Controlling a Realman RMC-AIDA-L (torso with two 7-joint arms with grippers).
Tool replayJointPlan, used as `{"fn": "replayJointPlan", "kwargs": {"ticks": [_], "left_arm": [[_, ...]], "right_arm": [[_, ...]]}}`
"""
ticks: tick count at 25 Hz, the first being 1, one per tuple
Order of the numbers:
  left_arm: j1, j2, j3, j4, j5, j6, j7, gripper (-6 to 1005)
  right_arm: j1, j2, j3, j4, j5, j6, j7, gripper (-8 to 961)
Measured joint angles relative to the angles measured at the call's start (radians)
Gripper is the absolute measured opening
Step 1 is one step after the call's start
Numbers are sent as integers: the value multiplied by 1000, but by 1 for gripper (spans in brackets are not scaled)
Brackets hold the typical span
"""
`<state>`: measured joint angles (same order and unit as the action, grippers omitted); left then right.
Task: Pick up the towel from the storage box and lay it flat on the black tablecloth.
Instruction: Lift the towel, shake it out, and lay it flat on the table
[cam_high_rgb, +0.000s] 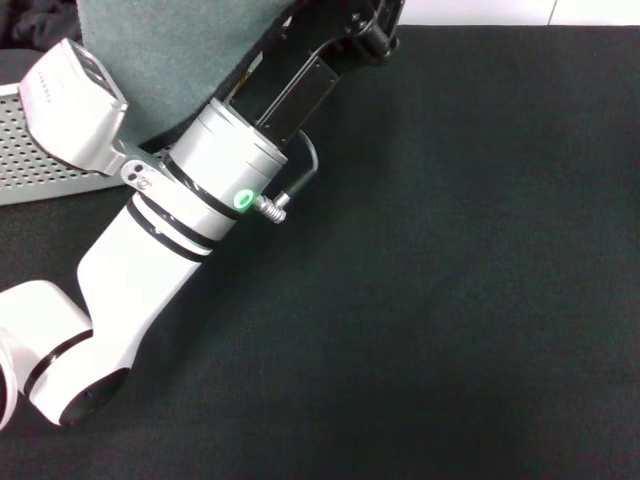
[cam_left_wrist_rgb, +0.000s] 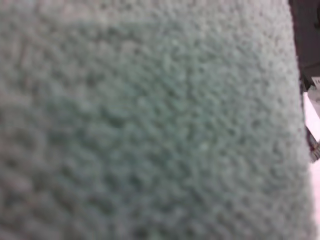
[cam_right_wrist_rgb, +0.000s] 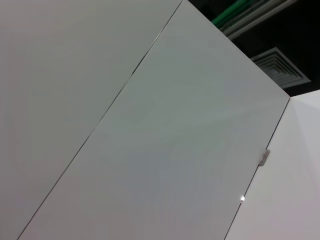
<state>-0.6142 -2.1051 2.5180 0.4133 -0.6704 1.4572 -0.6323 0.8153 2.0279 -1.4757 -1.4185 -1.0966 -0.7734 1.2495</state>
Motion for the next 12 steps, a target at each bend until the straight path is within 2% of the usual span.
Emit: {"fn": "replayJointPlan", "kwargs": {"ticks": [6,10,12], "left_arm": [[0,5,3,-29,9,34,-108,3],[36,8,2,-78,78,148,-268,3],[69,17,-3,-107,121,228,-366,3]], "right_arm": [[-12,0,0,0,0,-1,0,1],[-46,-2,3,-1,-4,8,-4,2],[-72,-4,4,-4,-7,11,-9,2]]}}
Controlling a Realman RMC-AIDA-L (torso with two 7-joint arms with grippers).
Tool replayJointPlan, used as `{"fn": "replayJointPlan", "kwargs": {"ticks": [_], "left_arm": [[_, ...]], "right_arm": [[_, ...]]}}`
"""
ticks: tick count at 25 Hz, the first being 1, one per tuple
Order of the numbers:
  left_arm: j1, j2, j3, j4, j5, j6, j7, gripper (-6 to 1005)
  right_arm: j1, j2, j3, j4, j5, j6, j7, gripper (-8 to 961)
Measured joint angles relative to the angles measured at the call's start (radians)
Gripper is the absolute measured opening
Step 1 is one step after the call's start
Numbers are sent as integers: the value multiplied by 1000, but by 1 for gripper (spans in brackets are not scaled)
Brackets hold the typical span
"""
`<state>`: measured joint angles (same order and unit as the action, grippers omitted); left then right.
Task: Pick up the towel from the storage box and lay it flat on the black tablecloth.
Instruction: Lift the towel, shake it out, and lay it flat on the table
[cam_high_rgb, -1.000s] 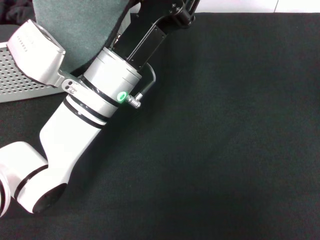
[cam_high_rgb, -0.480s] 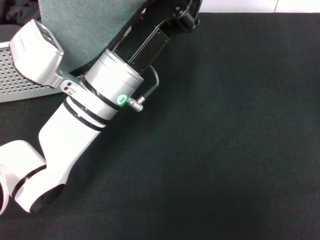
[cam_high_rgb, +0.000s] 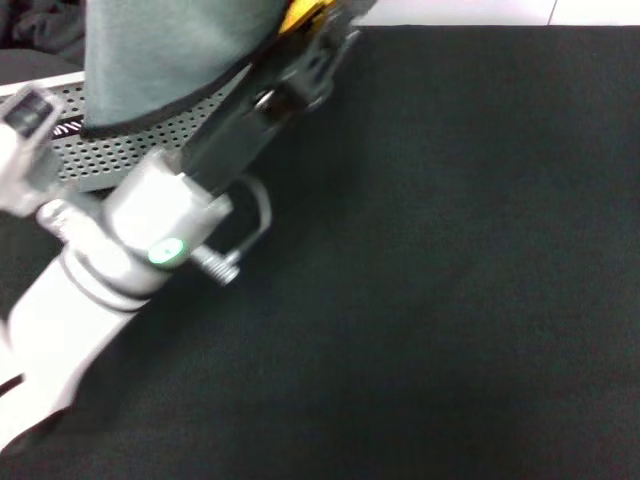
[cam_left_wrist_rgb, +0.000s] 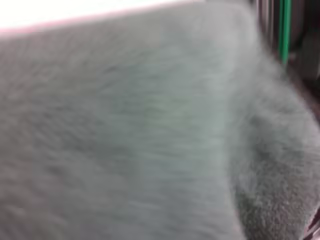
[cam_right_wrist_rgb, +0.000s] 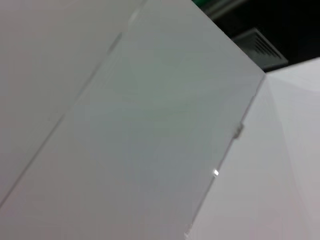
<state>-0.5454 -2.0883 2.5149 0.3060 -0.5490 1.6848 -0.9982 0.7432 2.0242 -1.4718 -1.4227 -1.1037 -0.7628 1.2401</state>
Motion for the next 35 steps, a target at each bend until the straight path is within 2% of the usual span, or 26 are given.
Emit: {"fn": "replayJointPlan", "kwargs": {"ticks": [4,7,9,15,16,19,20,28,29,32,35], "left_arm": [[38,29,-1,-84,37,160,-167,3],[42,50,2,-138,69,219,-261,3],[31,70,4,-161,103,250,-327,3],[-18,130,3,-181,264,323,-458,3],[-23,140,2,-179,284,335,-472,3],[-27,164,1,-168,314,346,-494,3],[-27,171,2,-167,317,346,-497,3],[-16,229,1,-156,373,352,-490,3],[-12,236,1,-155,378,352,-483,3],[14,264,2,-145,381,355,-450,3],[46,296,-1,-119,377,357,-423,3]], "right_arm": [[-76,0,9,-22,-1,-9,-5,2],[-112,0,8,-36,0,-18,-5,2],[-167,2,3,-47,2,-49,-4,2],[-268,4,-12,-53,6,-120,1,2],[-305,2,-13,-66,7,-138,1,2],[-368,0,-16,-96,7,-158,2,2],[-409,-1,-18,-118,7,-173,2,2],[-521,-4,-10,-155,7,-264,18,2],[-560,-4,-9,-160,5,-314,29,2],[-594,-5,2,-158,7,-374,46,2],[-635,-6,66,-138,7,-510,101,2]]}}
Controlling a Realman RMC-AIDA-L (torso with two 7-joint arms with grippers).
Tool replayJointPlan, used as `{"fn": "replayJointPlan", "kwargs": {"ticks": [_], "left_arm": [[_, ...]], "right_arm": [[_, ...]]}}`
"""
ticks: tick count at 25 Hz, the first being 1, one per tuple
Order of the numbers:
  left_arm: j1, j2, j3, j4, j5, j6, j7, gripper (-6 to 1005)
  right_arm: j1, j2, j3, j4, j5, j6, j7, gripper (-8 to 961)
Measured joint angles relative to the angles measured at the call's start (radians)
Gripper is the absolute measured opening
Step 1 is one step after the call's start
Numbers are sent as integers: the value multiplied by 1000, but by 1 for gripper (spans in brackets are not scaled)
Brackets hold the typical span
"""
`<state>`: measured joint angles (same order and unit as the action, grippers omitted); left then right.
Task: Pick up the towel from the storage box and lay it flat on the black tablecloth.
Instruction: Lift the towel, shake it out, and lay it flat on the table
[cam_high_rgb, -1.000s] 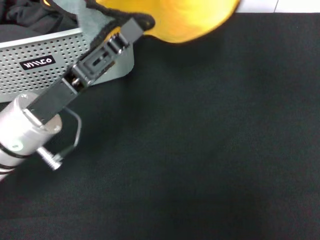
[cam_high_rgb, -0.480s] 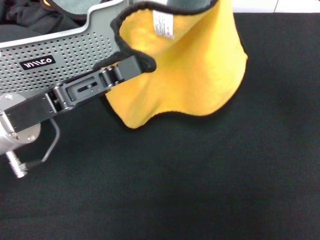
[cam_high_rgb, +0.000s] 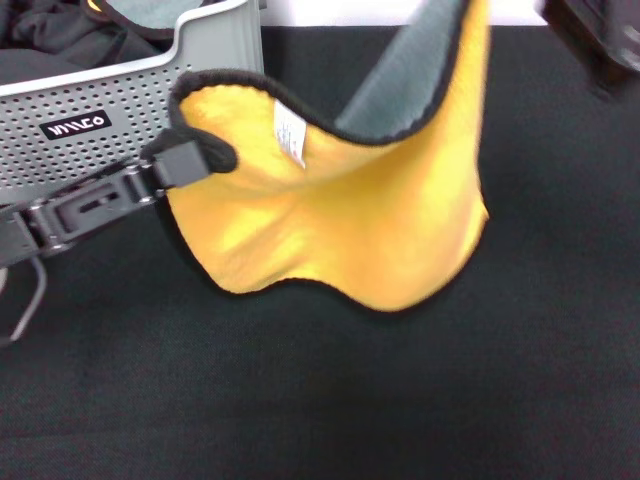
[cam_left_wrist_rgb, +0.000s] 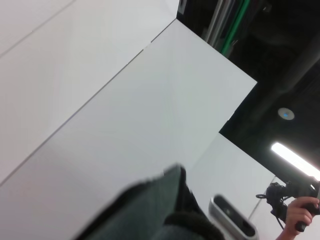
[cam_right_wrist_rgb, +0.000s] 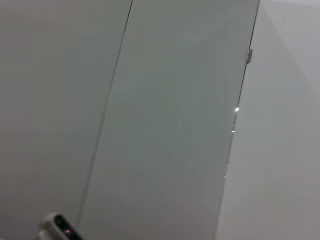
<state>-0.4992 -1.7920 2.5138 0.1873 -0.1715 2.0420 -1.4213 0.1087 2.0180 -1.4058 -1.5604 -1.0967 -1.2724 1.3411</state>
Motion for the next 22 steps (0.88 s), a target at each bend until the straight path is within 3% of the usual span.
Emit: {"fn": "replayJointPlan", "kwargs": {"ticks": [1,3,11,15,18,19,22], "left_arm": [[0,0,0,0,0,0,0,3],[32,21,-21,47,7,1,42,3],[48,35,-30,181,133,1,98,3],[98,41,-66,244,188,1,150,3],[149,42,-132,284,254,1,182,3],[208,39,-228,328,350,1,195,3],[279,31,-349,406,490,1,193,3]], "right_arm": [[-6,0,19,9,0,-35,14,2],[-13,0,64,32,-1,-107,50,2],[-37,-1,118,35,-63,-250,151,2],[-75,0,163,48,-70,-368,169,2],[-107,1,198,58,-78,-452,171,2],[-114,1,213,60,-78,-492,171,2],[-122,1,268,62,-67,-643,180,2]]}}
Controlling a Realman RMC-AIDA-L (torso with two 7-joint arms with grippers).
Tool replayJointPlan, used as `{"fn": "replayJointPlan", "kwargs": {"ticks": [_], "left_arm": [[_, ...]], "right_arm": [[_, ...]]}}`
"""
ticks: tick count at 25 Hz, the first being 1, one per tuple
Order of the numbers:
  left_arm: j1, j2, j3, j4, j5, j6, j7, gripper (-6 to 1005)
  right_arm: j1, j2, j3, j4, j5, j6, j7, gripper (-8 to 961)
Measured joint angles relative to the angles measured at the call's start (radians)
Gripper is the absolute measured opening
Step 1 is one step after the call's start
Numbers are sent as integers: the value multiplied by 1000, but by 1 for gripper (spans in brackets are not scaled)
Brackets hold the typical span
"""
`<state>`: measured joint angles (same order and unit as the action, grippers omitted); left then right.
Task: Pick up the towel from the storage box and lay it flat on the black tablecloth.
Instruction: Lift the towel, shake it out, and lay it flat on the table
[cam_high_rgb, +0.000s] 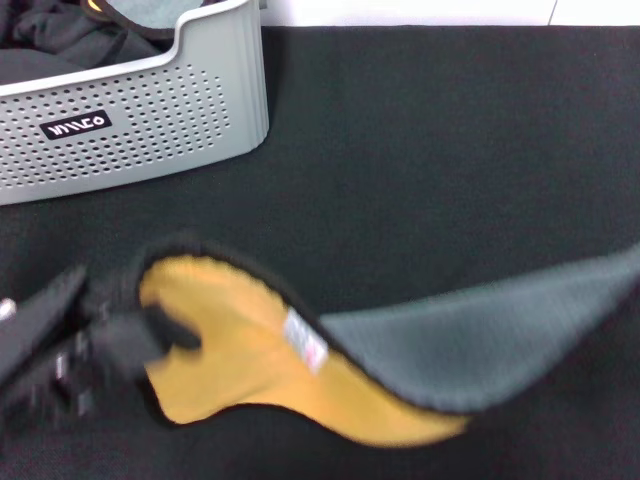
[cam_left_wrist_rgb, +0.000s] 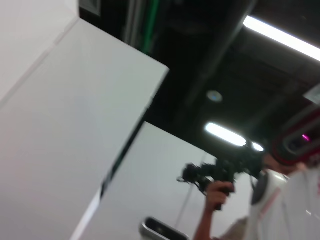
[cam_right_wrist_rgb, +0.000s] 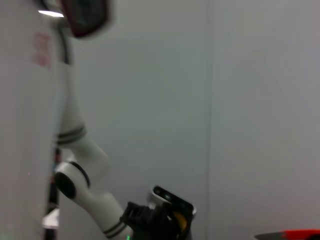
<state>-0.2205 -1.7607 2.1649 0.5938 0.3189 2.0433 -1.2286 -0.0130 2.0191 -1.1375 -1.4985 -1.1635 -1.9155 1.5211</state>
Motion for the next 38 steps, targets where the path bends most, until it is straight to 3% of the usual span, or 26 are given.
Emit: {"fn": "replayJointPlan", "kwargs": {"ticks": [3,4,8,10,12,14,16,22,27,32,38], "left_arm": [[49,-16,-85,69,121,0,0,3],[71,-31,-115,92,177,0,-5,3],[85,-39,-117,103,196,0,-11,4],[90,-44,-117,92,198,-3,-13,4],[81,-68,-135,9,199,-7,-26,4],[38,-97,-159,-109,199,-7,-42,4],[-51,-134,-182,-271,197,-8,-48,4],[-266,-206,-190,-578,193,-25,-34,4],[-311,-223,-191,-607,155,-190,-30,4],[-313,-227,-191,-607,73,-445,-31,4],[-310,-232,-191,-609,27,-592,-21,4]], "right_arm": [[-15,1,19,3,8,-52,26,1],[-21,1,16,20,2,-82,22,1],[-25,1,20,82,4,-154,-9,1],[-24,0,22,131,0,-167,-29,1],[-17,-1,21,217,-14,-154,-63,1],[5,-3,23,314,-29,-140,-103,1],[44,-5,27,422,-60,-122,-148,1],[194,-4,7,718,-138,8,-286,1],[298,-1,-2,912,-147,137,-396,1],[359,6,-2,1000,-144,310,-451,1],[466,10,-2,1129,-135,479,-493,2]]}}
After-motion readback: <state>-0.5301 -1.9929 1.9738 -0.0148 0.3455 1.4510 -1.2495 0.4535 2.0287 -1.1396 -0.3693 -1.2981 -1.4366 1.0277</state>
